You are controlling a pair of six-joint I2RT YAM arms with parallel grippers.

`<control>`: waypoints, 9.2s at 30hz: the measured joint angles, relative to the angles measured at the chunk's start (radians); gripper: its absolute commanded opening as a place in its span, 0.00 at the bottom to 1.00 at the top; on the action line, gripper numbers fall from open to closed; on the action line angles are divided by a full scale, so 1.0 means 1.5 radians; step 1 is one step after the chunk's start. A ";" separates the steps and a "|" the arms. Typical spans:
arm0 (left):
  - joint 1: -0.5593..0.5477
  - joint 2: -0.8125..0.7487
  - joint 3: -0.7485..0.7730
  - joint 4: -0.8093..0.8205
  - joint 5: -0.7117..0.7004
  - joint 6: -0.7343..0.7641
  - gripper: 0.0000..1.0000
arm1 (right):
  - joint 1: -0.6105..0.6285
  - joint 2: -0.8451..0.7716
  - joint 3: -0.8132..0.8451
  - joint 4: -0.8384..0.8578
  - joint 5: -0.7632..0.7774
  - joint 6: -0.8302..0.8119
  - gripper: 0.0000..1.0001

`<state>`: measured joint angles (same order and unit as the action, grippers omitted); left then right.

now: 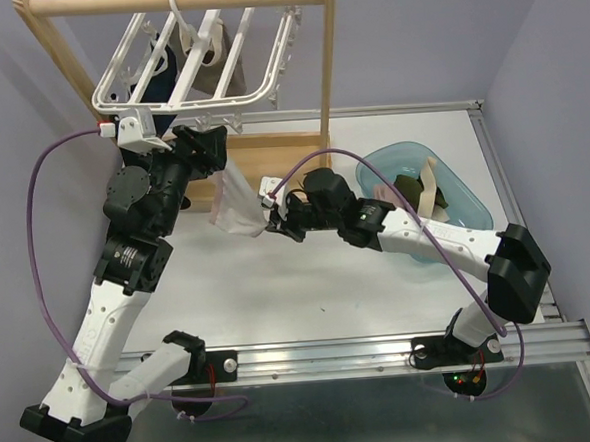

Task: Remove the underwear clipped to the hanger
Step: Remove the underwear from the hanger, then pick up the underwear from the center of the board, then place the underwear in the bin.

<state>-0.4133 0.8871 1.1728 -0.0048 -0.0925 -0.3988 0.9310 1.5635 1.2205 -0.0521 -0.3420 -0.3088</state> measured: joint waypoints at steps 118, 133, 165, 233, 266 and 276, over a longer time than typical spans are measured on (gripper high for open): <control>-0.082 0.089 0.128 -0.103 -0.174 0.108 0.64 | 0.199 0.122 0.150 0.030 0.440 -0.128 0.01; -0.121 0.139 0.162 -0.104 -0.280 0.134 0.45 | 0.218 0.141 0.150 0.030 0.467 -0.141 0.00; -0.121 0.011 0.129 -0.106 -0.168 0.180 0.86 | 0.186 0.079 0.070 0.045 0.410 -0.146 0.85; -0.121 -0.587 -0.449 -0.009 -0.118 0.283 0.99 | -0.210 -0.104 -0.038 -0.220 -0.043 -0.347 0.01; -0.121 -0.587 -0.449 -0.010 -0.121 0.280 0.99 | -0.545 -0.230 -0.086 0.032 0.208 -0.092 0.01; -0.121 -0.587 -0.449 -0.011 -0.121 0.279 0.99 | -0.564 -0.204 -0.105 0.039 0.182 -0.090 0.08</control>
<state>-0.5949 0.0071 0.4995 -0.0208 -0.2741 0.0200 0.0856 1.2579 1.0630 0.0067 -0.0685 -0.4438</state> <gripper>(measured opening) 0.986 0.083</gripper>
